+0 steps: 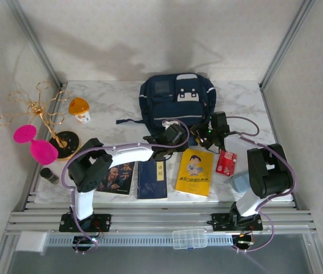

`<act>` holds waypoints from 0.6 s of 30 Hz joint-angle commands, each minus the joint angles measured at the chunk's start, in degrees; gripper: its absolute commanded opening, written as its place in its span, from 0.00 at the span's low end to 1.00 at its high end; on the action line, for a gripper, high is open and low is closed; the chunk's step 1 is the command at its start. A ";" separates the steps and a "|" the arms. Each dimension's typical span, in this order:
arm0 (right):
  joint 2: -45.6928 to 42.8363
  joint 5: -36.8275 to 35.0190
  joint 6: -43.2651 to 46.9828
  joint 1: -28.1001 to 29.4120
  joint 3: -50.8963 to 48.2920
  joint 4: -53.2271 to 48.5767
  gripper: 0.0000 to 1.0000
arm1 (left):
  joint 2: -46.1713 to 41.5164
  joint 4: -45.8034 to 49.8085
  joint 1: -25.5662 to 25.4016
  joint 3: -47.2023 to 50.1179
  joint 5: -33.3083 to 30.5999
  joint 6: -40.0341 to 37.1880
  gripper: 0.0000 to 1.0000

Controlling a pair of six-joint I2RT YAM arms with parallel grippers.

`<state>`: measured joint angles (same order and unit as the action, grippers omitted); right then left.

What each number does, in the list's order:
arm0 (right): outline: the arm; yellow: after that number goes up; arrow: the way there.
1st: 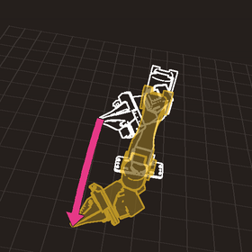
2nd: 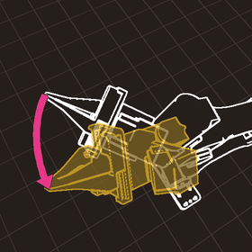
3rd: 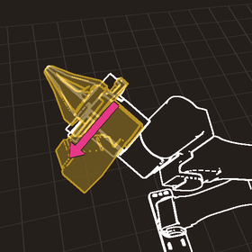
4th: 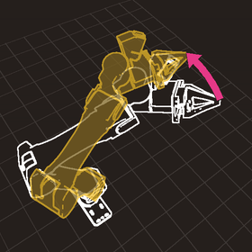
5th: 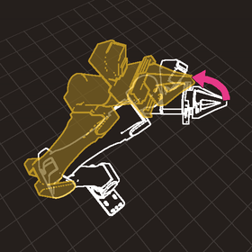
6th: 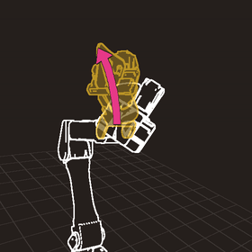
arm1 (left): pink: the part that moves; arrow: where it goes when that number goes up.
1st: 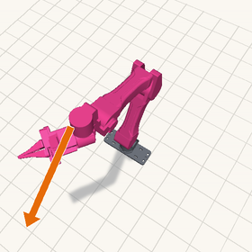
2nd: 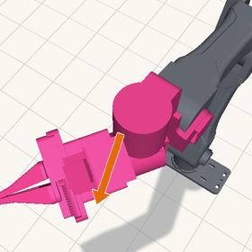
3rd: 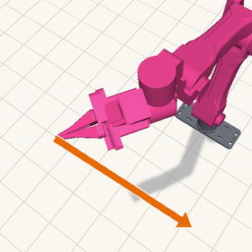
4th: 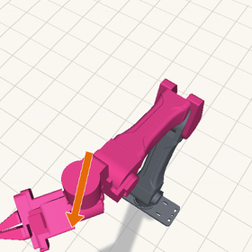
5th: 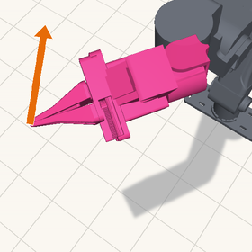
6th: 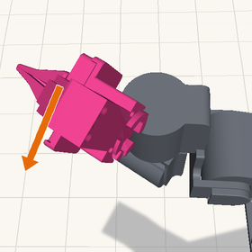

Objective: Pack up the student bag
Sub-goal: Unzip the student bag at the top-center of the table.

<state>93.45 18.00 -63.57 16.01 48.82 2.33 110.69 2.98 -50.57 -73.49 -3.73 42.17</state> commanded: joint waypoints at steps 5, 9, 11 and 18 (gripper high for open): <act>-0.02 0.68 -2.07 0.07 0.78 4.88 0.36 | 5.73 5.54 -0.32 -6.96 -4.76 1.50 0.43; -0.12 0.68 -2.52 0.06 0.40 5.75 0.34 | 7.92 4.97 -0.17 -8.48 -3.91 1.84 0.42; -0.03 0.68 -2.65 0.07 0.40 6.02 0.33 | 8.88 4.54 -0.23 -9.00 -4.81 1.76 0.41; -0.09 0.90 -3.58 0.25 -0.55 7.34 0.30 | 11.98 2.93 0.03 -12.03 -7.90 1.87 0.33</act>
<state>93.49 17.96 -66.15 16.01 48.51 4.78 120.62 6.59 -50.54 -83.57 -9.74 43.75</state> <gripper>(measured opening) 0.304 0.339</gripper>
